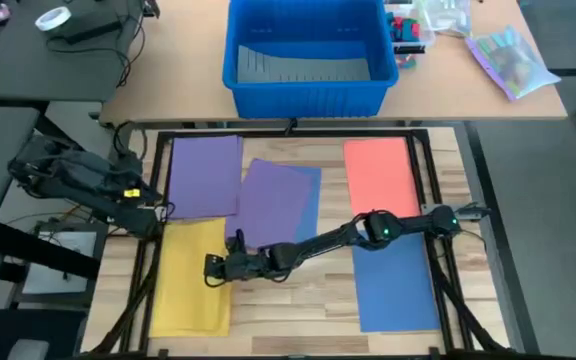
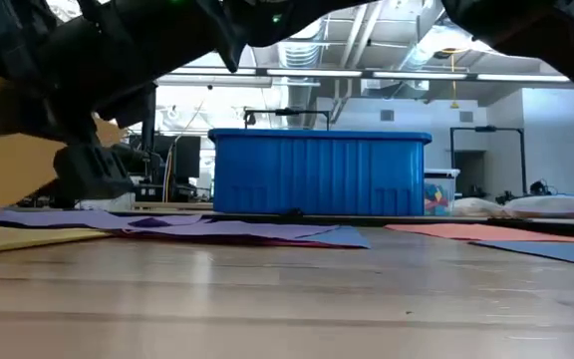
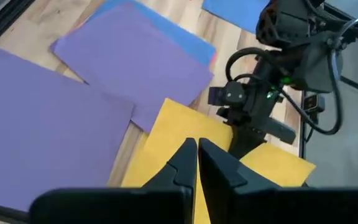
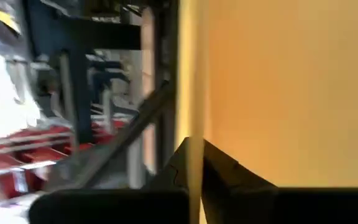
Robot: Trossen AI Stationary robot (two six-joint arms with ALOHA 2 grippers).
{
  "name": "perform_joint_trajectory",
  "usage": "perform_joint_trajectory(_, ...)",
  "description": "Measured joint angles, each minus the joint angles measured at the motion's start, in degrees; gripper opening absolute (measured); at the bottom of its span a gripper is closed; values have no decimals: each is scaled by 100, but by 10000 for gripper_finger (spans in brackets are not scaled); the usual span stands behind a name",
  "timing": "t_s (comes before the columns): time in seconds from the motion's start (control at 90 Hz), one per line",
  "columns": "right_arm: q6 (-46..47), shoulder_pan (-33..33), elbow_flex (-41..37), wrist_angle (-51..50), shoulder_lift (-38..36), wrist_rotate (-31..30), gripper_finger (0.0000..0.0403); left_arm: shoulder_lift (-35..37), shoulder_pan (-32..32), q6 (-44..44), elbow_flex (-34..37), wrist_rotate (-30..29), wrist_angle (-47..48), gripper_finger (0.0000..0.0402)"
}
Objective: Organize paper
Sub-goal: Stack the yellow colored paper on top of the other yellow colored papers
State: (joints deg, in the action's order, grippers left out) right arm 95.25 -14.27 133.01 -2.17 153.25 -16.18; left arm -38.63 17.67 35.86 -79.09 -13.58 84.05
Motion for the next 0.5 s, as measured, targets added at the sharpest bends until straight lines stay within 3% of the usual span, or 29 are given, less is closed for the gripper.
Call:
perform_joint_trajectory(0.144, 72, -31, 0, 351, -4, -333, 0, 0, 0, 19, 77, 21, -38, 0)
perform_joint_trajectory(0.5, -173, -33, 0, 430, -4, -321, 3, 2, 0, -13, 77, 28, -113, 0)
